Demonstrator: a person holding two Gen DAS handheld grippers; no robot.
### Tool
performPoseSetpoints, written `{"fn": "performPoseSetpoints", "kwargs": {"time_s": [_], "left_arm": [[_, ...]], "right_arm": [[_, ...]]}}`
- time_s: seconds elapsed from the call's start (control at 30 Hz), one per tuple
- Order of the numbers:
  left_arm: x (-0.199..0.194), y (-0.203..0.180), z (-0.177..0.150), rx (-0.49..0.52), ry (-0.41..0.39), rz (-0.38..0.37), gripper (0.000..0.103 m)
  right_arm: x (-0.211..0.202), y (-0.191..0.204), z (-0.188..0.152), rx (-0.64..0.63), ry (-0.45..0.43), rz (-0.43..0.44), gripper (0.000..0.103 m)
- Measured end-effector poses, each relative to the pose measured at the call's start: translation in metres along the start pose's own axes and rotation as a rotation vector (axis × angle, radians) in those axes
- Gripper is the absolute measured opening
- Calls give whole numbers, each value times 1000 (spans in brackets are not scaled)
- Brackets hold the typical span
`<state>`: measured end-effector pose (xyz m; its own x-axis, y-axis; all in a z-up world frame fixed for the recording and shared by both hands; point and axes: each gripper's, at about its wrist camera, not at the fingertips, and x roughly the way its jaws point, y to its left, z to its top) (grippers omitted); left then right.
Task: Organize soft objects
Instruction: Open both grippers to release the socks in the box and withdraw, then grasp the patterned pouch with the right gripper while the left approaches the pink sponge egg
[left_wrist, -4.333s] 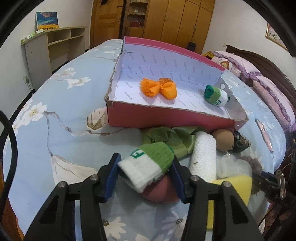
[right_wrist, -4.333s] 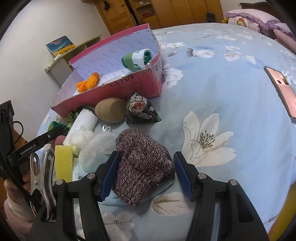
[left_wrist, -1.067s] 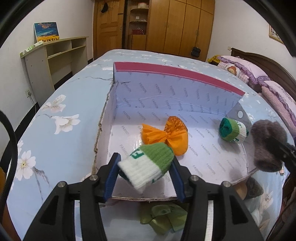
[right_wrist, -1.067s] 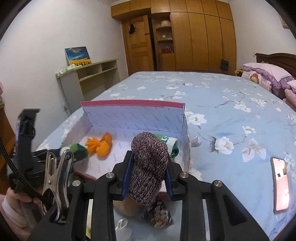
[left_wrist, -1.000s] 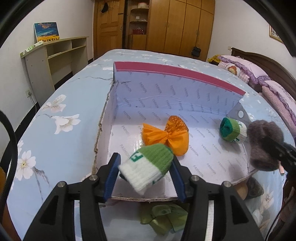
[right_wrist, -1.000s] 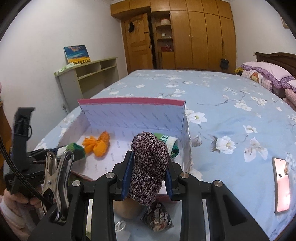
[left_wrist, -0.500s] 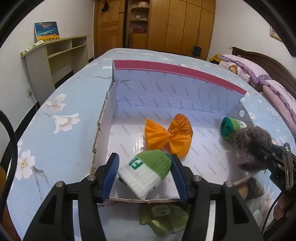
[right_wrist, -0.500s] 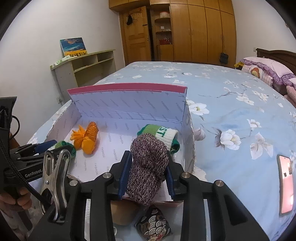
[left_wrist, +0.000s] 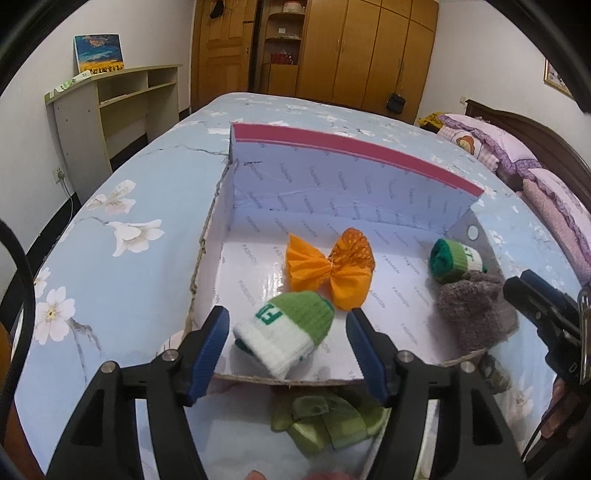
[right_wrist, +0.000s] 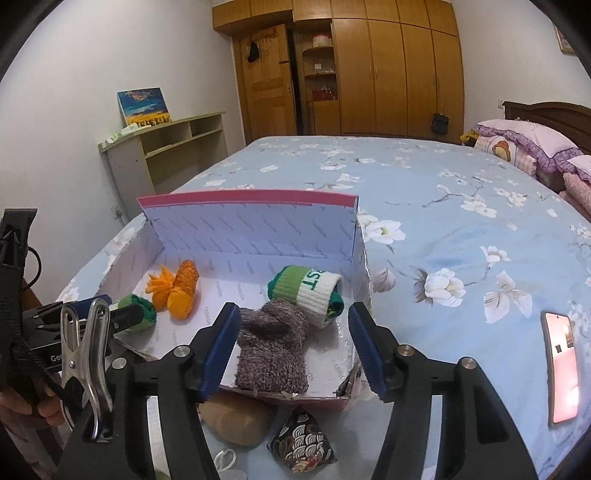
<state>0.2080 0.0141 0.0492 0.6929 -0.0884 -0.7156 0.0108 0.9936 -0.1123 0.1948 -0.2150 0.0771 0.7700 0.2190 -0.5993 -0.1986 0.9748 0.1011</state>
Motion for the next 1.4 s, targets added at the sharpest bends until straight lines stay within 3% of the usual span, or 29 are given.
{"fn": "performPoseSetpoints", "kwargs": {"time_s": [0.1,0.67,1.17,1.4], "left_arm": [[-10,0,0,2,-18,6,78],[-59,-4,-28,35,-10,-47,78],[-59,-8,-76,61,61,-39,78],[-47,-4,-91,40,108,-73,78]], "right_arm": [[-8,1,0,3,-13,3,62],[-50,12,-27,14,-11,21,62],[-41,0,-66,48,58,-8,62],[-32,-5,-75,50,85,-12,62]]}}
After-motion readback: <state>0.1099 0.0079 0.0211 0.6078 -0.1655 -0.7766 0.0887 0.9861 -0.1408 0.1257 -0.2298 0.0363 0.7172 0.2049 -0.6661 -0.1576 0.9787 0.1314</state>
